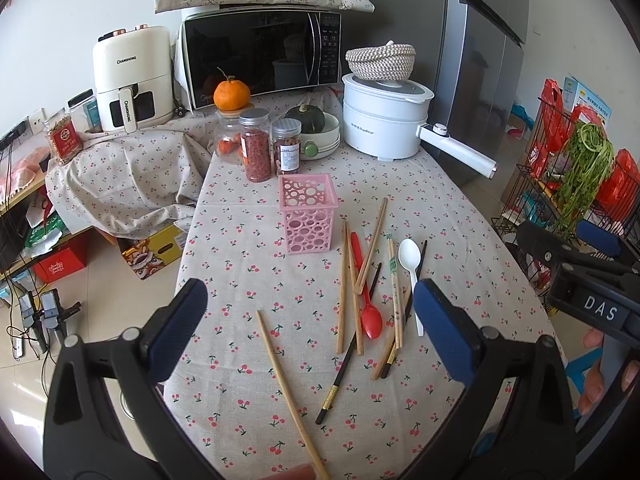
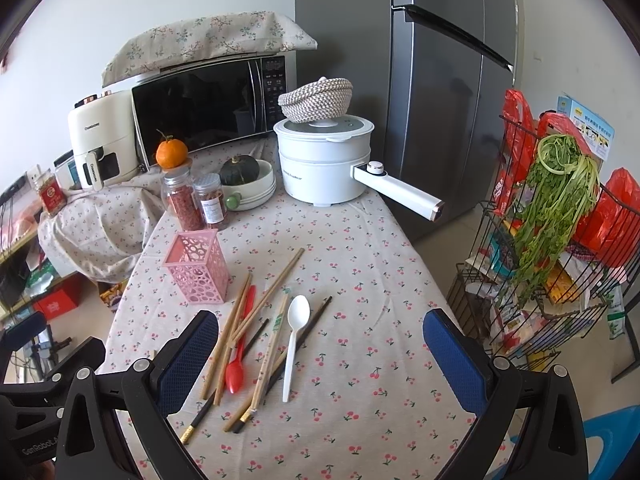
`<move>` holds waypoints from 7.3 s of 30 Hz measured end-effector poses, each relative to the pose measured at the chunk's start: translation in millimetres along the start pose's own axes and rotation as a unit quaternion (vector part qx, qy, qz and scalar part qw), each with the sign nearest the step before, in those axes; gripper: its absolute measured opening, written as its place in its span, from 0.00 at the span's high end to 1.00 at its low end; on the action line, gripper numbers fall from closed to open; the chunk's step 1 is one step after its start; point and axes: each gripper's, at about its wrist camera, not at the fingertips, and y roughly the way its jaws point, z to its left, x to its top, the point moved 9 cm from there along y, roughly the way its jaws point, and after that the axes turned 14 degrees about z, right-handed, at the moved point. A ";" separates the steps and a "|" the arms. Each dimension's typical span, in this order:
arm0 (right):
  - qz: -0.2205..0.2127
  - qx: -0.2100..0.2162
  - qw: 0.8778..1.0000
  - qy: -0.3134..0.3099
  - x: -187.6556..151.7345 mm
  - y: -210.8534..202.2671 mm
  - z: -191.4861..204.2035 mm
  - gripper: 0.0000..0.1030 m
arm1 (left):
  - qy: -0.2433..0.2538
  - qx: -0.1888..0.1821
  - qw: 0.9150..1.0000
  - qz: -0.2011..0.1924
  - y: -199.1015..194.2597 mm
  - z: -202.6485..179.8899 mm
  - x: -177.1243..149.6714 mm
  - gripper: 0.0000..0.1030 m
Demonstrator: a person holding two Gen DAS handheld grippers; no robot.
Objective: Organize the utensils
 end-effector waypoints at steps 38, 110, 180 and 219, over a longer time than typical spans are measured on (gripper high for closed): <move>0.009 0.005 1.000 -0.004 -6.6 4.4 6.9 0.00 | 0.000 0.000 1.000 0.001 1.3 -1.6 -4.3 0.01; 0.255 0.171 0.948 0.085 2.5 182.6 9.7 0.44 | -0.053 -0.106 0.989 0.086 86.8 31.1 34.1 0.94; 0.035 0.224 0.970 0.087 136.2 109.9 20.0 0.95 | -0.159 -0.107 0.981 0.028 151.1 47.5 168.5 0.94; 0.003 0.231 0.972 0.048 164.0 176.7 134.2 0.95 | -0.088 -0.035 0.988 0.121 131.8 74.9 46.0 0.22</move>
